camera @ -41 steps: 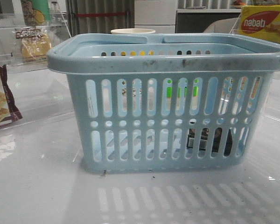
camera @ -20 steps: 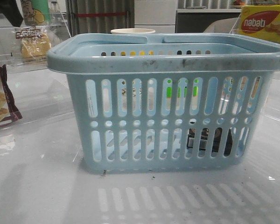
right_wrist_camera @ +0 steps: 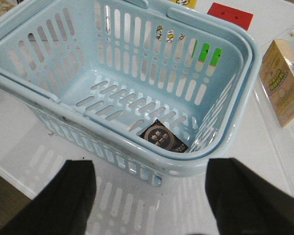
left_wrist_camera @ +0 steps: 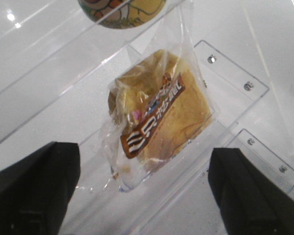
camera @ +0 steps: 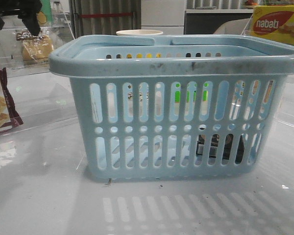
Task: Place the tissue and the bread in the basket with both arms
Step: 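Grasp the wrapped bread bun on the upper shelf with the left gripper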
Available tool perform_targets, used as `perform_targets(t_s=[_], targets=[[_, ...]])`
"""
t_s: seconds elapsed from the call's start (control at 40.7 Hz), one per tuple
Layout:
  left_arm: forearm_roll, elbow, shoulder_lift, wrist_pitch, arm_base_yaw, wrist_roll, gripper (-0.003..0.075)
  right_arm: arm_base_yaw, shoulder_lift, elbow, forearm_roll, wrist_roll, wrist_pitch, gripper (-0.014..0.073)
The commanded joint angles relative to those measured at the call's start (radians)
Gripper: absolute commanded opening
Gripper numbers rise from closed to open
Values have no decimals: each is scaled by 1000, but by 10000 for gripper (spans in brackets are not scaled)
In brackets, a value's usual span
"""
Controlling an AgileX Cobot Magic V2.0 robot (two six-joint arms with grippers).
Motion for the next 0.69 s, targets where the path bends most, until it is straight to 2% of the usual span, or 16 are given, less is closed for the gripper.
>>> perform_targets(t_s=[0.0,0.295,0.369,0.565,0.664], targets=[[3,-52,-25,-104,2,-2,578,0,-5,-27,-11,-8,-70,573],[3,-53,37,-188,2,-2,560,0,-5,-27,-11,-8,-70,573],[3,-53,45,-188,2,-2,498,0,-5,-27,-11,-8,-70,573],[10,-55,42,-198,2,-2,267,0,-5,-27,-11,-8,-70,573],[10,-57,25,-194,2,-2,186,0,-5,-27,-11,-8,-70,573]])
